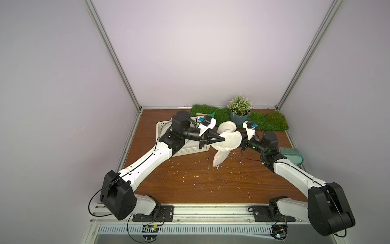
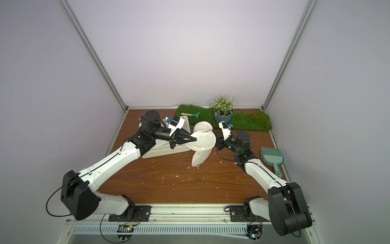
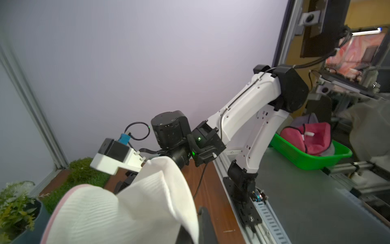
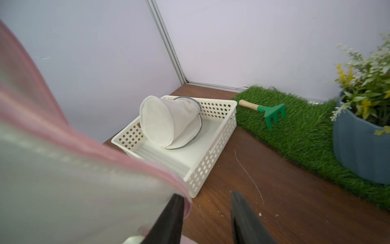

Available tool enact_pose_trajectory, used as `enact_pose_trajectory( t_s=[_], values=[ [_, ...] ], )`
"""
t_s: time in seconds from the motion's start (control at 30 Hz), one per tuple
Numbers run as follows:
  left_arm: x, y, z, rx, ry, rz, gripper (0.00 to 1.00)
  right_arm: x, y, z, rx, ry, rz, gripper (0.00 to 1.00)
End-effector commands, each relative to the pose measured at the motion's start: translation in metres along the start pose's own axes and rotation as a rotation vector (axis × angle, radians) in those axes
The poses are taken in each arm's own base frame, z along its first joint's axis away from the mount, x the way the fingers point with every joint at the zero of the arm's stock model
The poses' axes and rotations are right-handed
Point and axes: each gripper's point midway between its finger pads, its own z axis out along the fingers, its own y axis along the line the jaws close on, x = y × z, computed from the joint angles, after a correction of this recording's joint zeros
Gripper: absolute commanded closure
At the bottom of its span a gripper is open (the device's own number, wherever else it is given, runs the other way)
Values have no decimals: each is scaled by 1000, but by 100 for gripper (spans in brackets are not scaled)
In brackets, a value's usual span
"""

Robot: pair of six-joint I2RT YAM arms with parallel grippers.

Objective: Turn the laundry bag inside out
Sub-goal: Turn over the laundry bag.

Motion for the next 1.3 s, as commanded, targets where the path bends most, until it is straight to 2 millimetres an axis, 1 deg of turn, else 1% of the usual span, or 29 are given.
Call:
enact_pose_trajectory(
  t_s=[0.0, 0.1, 0.2, 0.3, 0.37, 0.4, 0.43, 0.47, 0.53, 0.57, 0.6, 0.63, 0.77, 0.9, 1.03, 1.1, 1.13, 1.17, 1.27],
  values=[
    [-77, -4, -17, -52, -301, 14, 100, -11, -15, -16, 137, -30, 4, 42],
    [-72, 11, -22, -148, -350, -55, 100, -5, -33, -38, 290, -2, -15, 35],
    [-72, 25, -32, -247, -409, -117, 100, 3, -40, -60, 391, 40, -64, 30],
    [-77, 40, -43, -335, -486, -200, 100, 6, -31, -76, 401, 42, -111, 29],
    [-81, 46, -47, -372, -536, -253, 100, 8, -14, -80, 331, 28, -167, 29],
    [-83, 47, -48, -381, -555, -273, 100, 8, -3, -80, 282, 13, -195, 29],
    [-86, 48, -49, -389, -575, -292, 100, 7, 14, -78, 209, -15, -226, 29],
    [-90, 48, -49, -393, -595, -308, 100, 5, 35, -77, 115, -53, -259, 29],
    [-97, 48, -51, -387, -637, -339, 100, -5, 64, -77, 18, -154, -311, 29],
    [-102, 47, -53, -381, -659, -351, 100, -12, 76, -77, -3, -202, -333, 29],
    [-107, 46, -54, -372, -677, -360, 100, -17, 82, -76, -12, -234, -349, 29],
    [-111, 45, -55, -363, -691, -370, 100, -25, 84, -73, 5, -267, -358, 29],
    [-124, 41, -56, -334, -723, -400, 100, -51, 96, -60, -24, -369, -350, 29],
    [-126, 39, -58, -323, -744, -442, 100, -76, 105, -47, -48, -435, -358, 28],
    [-126, 37, -59, -309, -750, -471, 100, -94, 113, -35, -69, -462, -376, 30],
    [-128, 35, -59, -299, -754, -483, 100, -100, 117, -30, -82, -464, -396, 34],
    [-128, 35, -60, -297, -757, -492, 100, -102, 118, -29, -86, -466, -400, 38],
    [-130, 34, -60, -291, -763, -501, 100, -103, 118, -27, -84, -465, -404, 46],
    [-135, 34, -62, -264, -794, -539, 100, -96, 115, -21, -79, -437, -397, 80]
  ],
)
